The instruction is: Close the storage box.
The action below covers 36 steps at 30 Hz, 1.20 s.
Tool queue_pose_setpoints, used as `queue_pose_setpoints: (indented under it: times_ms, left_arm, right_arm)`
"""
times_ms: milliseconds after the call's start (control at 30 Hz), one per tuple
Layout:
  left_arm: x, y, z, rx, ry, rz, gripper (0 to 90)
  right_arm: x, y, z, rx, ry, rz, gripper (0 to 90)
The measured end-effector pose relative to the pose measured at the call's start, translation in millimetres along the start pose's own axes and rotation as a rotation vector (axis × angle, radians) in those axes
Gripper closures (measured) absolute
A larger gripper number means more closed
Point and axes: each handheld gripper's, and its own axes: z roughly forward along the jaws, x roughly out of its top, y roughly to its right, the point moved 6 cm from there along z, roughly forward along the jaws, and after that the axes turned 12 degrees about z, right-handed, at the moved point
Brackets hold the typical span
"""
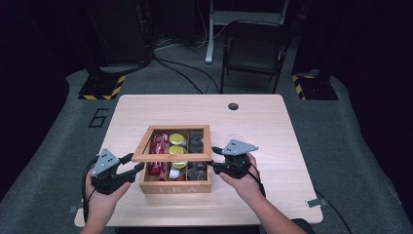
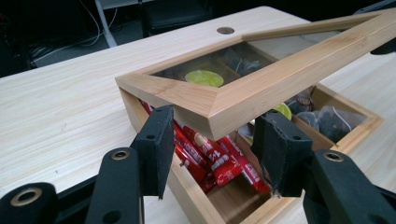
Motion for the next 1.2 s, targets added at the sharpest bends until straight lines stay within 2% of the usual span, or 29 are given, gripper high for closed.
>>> queue_pose_setpoints:
  times_ms: [167, 400, 467, 533, 567, 667, 733, 767, 867, 933, 1033, 1067, 1100, 1200]
  left_arm:
    - [-3.5, 1.3, 0.7, -0.005, -0.002, 0.006, 48.6]
    - [-14.9, 4.5, 3.1, -0.027, -0.001, 0.0, 48.3]
    - [-21.8, 6.8, 5.4, -0.035, -0.009, -0.009, 48.2]
    - [-23.6, 7.1, 6.1, -0.039, -0.014, -0.001, 47.7]
    - [-26.9, 8.4, 7.8, -0.036, -0.014, -0.001, 47.6]
    - [-33.2, 9.7, 9.1, -0.052, -0.017, -0.001, 47.6]
    - [-35.5, 10.3, 10.0, -0.054, -0.013, -0.004, 47.8]
    - [-39.3, 11.1, 11.7, -0.065, -0.026, -0.004, 47.9]
    - [-40.6, 11.5, 13.8, -0.064, -0.048, 0.003, 47.9]
    - [-40.6, 11.5, 14.3, -0.066, -0.051, 0.004, 48.2]
    - [-44.1, 13.4, 11.9, -0.078, -0.053, -0.004, 49.3]
    - [-44.1, 13.4, 11.9, -0.078, -0.053, -0.004, 49.4]
    - [-45.5, 13.8, 11.1, -0.082, -0.055, 0.003, 49.6]
    - [-50.0, 15.8, 12.1, -0.088, -0.06, -0.001, 49.7]
  right_arm:
    - [-5.2, 1.5, -0.3, 0.031, -0.006, 0.051, 55.0]
    - [-14.7, -0.6, 0.7, 0.03, -0.025, 0.046, 55.1]
    - [-21.1, -1.6, 1.4, 0.023, -0.036, 0.032, 55.0]
    - [-23.1, -2.1, 1.7, 0.023, -0.041, 0.03, 55.0]
    - [-27.1, -4.0, 2.8, 0.041, -0.056, 0.032, 55.2]
    - [-32.0, -8.4, 5.8, 0.053, -0.079, -0.025, 55.0]
    - [-33.8, -10.4, 6.5, 0.055, -0.093, -0.037, 54.7]
    - [-37.2, -12.1, 7.9, 0.05, -0.112, -0.051, 54.7]
    - [-39.6, -10.5, 8.3, 0.055, -0.12, -0.059, 52.9]
    - [-41.2, -7.7, 6.8, 0.048, -0.131, -0.043, 52.8]
    - [-41.5, 4.7, 2.5, 0.03, -0.136, 0.025, 52.9]
    - [-41.5, 4.7, 2.5, 0.03, -0.136, 0.025, 52.9]
    - [-41.5, 10.5, 0.9, 0.011, -0.138, 0.065, 53.1]
    - [-42.2, 14.4, 1.0, -0.002, -0.146, 0.073, 53.2]
